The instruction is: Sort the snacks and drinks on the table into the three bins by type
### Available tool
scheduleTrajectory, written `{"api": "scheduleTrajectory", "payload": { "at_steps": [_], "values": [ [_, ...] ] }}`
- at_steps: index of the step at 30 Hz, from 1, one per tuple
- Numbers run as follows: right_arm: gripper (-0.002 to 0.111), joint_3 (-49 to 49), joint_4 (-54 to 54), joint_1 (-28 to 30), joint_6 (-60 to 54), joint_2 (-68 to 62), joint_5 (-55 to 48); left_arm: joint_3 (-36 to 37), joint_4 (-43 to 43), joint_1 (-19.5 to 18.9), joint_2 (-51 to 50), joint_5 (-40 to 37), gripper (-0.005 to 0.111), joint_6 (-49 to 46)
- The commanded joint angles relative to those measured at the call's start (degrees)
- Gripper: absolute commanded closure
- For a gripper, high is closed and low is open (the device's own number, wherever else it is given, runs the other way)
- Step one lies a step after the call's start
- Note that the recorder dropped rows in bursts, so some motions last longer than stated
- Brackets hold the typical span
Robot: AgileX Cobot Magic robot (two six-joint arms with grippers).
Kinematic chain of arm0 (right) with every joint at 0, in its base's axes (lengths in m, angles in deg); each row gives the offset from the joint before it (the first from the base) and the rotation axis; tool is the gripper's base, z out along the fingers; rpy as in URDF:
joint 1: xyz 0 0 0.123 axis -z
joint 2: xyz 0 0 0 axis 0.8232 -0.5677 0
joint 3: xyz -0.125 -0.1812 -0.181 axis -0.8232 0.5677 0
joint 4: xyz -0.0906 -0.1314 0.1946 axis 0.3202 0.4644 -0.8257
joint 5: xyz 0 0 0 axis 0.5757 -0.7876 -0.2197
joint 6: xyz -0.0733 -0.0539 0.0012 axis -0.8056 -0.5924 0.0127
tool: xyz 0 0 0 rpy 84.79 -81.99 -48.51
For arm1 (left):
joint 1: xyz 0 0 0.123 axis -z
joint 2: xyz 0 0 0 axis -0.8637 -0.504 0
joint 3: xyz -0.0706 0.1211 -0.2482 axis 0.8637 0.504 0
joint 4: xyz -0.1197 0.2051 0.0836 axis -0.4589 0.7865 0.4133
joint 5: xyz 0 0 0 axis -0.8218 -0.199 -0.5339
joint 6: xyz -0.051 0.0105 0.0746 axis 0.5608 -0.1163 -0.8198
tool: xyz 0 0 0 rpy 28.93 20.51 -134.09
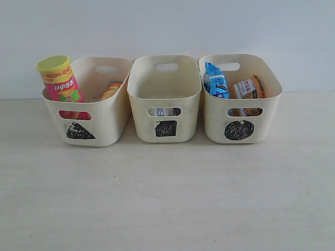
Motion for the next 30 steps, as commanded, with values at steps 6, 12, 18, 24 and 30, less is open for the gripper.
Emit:
{"api": "scheduleTrajectory", "payload": {
  "at_steps": [6, 12, 18, 24, 30],
  "values": [
    [0.108, 13.95, 0.19, 0.16, 0.85, 12.86, 5.97, 0.19, -0.19, -0.12, 0.22, 0.02, 0.102, -0.13],
    [0.108, 16.23, -0.25, 0.04, 0.85, 21.63, 4.96, 0.19, -0.19, -0.12, 0.22, 0.02, 0.102, -0.13],
    [0.108, 16.23, -1.29, -3.39, 0.85, 23.04, -0.74, 0.19, -0.19, -0.12, 0.22, 0.02, 0.102, -0.13],
    [0.108, 16.23, -1.29, -3.81, 0.87, 23.04, -4.65, 0.19, -0.19, -0.12, 0.22, 0.02, 0.102, -0.13],
    [0.108, 16.23, -1.29, -3.81, 0.87, 23.04, -5.2, 0.19, -0.19, -0.12, 0.22, 0.02, 0.102, -0.13]
  ]
}}
